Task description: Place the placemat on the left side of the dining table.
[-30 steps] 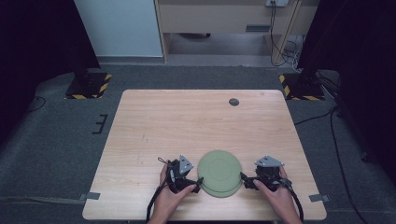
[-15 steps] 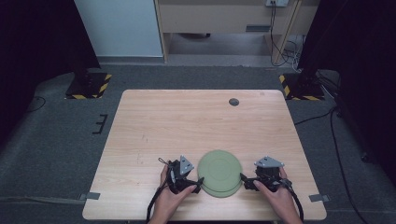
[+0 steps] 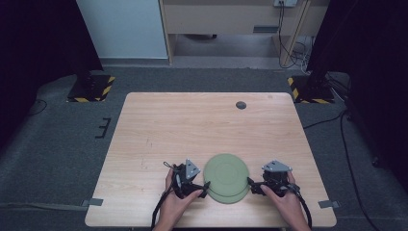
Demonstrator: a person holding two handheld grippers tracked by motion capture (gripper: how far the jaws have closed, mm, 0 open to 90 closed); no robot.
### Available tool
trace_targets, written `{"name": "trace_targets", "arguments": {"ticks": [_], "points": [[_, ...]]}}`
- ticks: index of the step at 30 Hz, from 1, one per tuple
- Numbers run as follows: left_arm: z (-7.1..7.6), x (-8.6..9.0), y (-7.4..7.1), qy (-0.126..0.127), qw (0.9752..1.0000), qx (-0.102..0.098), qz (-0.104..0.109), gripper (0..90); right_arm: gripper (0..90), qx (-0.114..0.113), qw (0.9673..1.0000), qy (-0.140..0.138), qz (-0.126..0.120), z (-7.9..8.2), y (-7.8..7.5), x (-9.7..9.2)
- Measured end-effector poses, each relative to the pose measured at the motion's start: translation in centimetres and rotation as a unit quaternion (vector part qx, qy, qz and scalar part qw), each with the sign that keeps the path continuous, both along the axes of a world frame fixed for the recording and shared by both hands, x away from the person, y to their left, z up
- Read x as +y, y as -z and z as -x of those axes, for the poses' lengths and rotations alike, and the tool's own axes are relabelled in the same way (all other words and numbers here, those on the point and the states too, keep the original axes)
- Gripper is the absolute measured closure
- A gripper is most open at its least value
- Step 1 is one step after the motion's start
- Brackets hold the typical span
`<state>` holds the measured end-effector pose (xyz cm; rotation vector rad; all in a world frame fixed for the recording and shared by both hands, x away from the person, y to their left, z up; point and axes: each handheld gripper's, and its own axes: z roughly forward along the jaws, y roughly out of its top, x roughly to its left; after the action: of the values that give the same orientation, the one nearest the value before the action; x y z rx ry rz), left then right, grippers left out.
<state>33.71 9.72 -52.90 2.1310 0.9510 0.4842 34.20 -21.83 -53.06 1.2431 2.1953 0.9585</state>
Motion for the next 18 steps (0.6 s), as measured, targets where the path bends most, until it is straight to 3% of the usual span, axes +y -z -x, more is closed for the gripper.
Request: {"name": "trace_targets", "arguments": {"ticks": [5, 18], "points": [[0.22, 0.11, -0.16, 0.001, 0.9999, 0.000, 0.012, 3.2, 3.7, 0.003, 1.0000, -0.005, -0.003, 0.11, -0.10, -0.09], [0.08, -0.12, -0.05, -0.001, 1.0000, -0.001, 0.001, 1.2, 3.0, 0.001, 1.0000, -0.010, -0.001, 0.06, -0.03, 0.05]]}}
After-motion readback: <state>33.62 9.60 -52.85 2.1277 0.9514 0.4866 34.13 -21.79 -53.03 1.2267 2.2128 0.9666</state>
